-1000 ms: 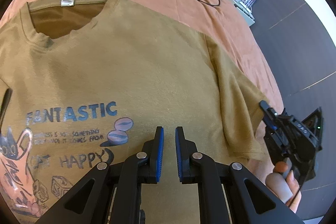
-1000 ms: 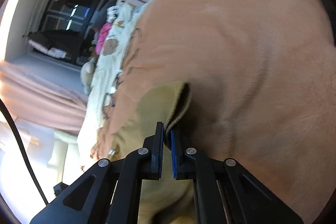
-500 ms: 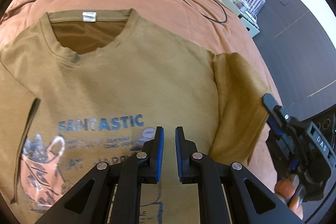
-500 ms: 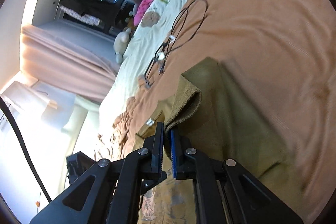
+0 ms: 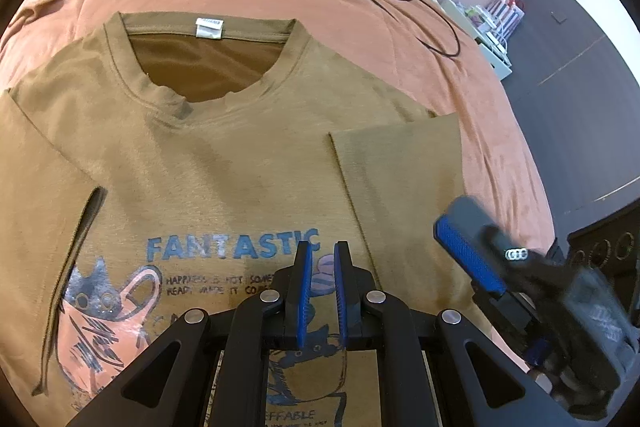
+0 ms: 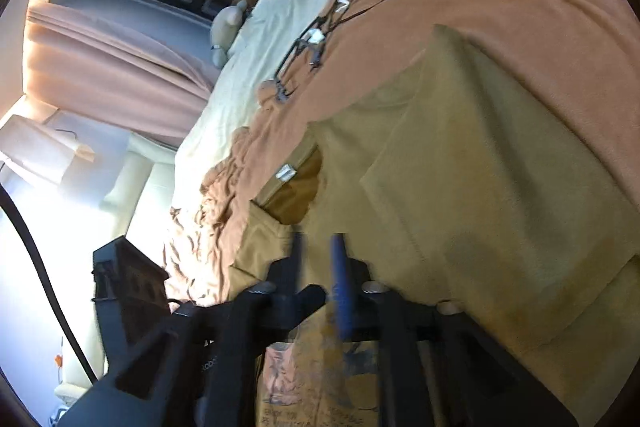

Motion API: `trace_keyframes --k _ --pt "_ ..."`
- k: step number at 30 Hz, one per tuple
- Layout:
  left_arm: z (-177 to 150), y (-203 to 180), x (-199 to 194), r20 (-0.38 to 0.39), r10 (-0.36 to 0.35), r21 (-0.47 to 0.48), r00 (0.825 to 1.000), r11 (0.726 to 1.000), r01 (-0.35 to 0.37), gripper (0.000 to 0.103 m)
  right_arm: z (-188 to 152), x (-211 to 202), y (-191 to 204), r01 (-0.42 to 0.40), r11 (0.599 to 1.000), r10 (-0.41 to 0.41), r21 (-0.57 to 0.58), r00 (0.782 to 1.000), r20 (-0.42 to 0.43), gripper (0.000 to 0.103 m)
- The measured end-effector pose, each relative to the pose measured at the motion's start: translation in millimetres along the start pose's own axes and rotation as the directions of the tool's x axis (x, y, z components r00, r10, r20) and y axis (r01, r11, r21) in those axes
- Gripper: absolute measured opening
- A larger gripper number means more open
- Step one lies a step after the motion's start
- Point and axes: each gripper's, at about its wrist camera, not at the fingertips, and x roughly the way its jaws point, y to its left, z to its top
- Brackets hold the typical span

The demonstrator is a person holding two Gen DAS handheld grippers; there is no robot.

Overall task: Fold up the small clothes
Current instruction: 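Open the right tool and release the folded side, then grasp the shirt near the collar with the left tool while the right tool grips the folded edge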

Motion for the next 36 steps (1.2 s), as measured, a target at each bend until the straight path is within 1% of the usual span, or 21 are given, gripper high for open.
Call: trace_keyframes --k 1,3,5,6,7,8,9,14,15,16,19,21,22,24,28,31,32,34,35,36 --pt "0 1 1 -0.001 0.002 -0.002 1.000 1.000 -0.002 0.010 0 -8 -3 -0.004 1.000 0.004 0.008 1.000 0.025 0.089" --pt "0 1 4 -0.006 0.006 -0.006 1.000 1.000 -0.006 0.012 5 -20 -9 0.000 1.000 -0.001 0.024 0.999 0.047 0.089" --pt "2 0 9 -0.011 0.007 -0.010 1.000 1.000 -0.007 0.022 5 -35 -19 0.005 1.000 -0.007 0.031 0.998 0.059 0.089" --pt "3 0 11 -0.010 0.008 -0.011 1.000 1.000 -0.009 0.026 7 -42 -22 0.024 0.999 -0.026 0.031 0.997 0.070 0.089" --pt "3 -1 12 -0.007 0.008 -0.012 1.000 1.000 -0.008 0.033 9 -48 -26 0.051 0.998 -0.054 0.036 0.995 0.081 0.089" --pt "4 -2 14 -0.004 0.007 -0.012 1.000 1.000 -0.007 0.038 6 -52 -30 0.070 0.997 -0.074 0.041 0.993 0.091 0.089" --pt "4 -4 16 -0.002 0.006 -0.010 1.000 1.000 -0.006 0.039 10 -61 -36 0.090 0.994 -0.096 0.057 0.990 0.105 0.089" --pt "7 -14 29 -0.010 -0.004 0.008 1.000 1.000 0.004 0.039 14 -82 -56 0.113 0.985 -0.131 0.130 0.983 0.132 0.088" --pt "9 -17 32 -0.011 -0.002 0.014 1.000 1.000 0.002 0.039 14 -86 -59 0.127 0.981 -0.146 0.144 0.980 0.132 0.084" --pt "9 -18 34 -0.012 0.000 0.018 1.000 1.000 0.000 0.039 14 -87 -63 0.144 0.977 -0.164 0.156 0.978 0.126 0.076" --pt "15 -23 44 -0.012 0.011 0.027 1.000 1.000 -0.010 0.039 12 -84 -64 0.180 0.964 -0.203 0.194 0.974 0.105 0.062" --pt "19 -25 49 -0.009 0.026 0.030 1.000 0.999 -0.026 0.039 9 -90 -65 0.218 0.954 -0.241 0.205 0.966 0.096 0.058" --pt "23 -25 52 -0.005 0.038 0.028 0.999 0.999 -0.038 0.039 8 -92 -66 0.240 0.947 -0.264 0.213 0.960 0.090 0.053" --pt "28 -25 56 0.003 0.047 0.019 0.999 0.999 -0.047 0.039 8 -92 -64 0.262 0.939 -0.284 0.220 0.956 0.075 0.048" --pt "39 -25 64 0.018 0.088 0.024 0.996 0.996 -0.089 0.039 7 -96 -59 0.291 0.929 -0.311 0.228 0.949 0.055 0.046" --pt "47 -22 69 0.031 0.109 0.021 0.994 0.994 -0.110 0.039 9 -96 -51 0.312 0.925 -0.327 0.217 0.944 0.038 0.041" --pt "50 -21 70 0.035 0.113 0.018 0.993 0.993 -0.114 0.039 12 -95 -49 0.324 0.923 -0.337 0.208 0.941 0.033 0.040" --pt "54 -20 73 0.048 0.124 0.017 0.991 0.992 -0.124 0.039 10 -93 -46 0.366 0.912 -0.376 0.184 0.926 0.022 0.035" --pt "56 -22 75 0.053 0.135 0.030 0.989 0.990 -0.136 0.039 9 -92 -42 0.382 0.908 -0.390 0.170 0.920 0.019 0.035" --pt "58 -26 79 0.055 0.159 0.067 0.986 0.984 -0.162 0.039 10 -91 -38 0.398 0.904 -0.405 0.156 0.914 0.017 0.034"
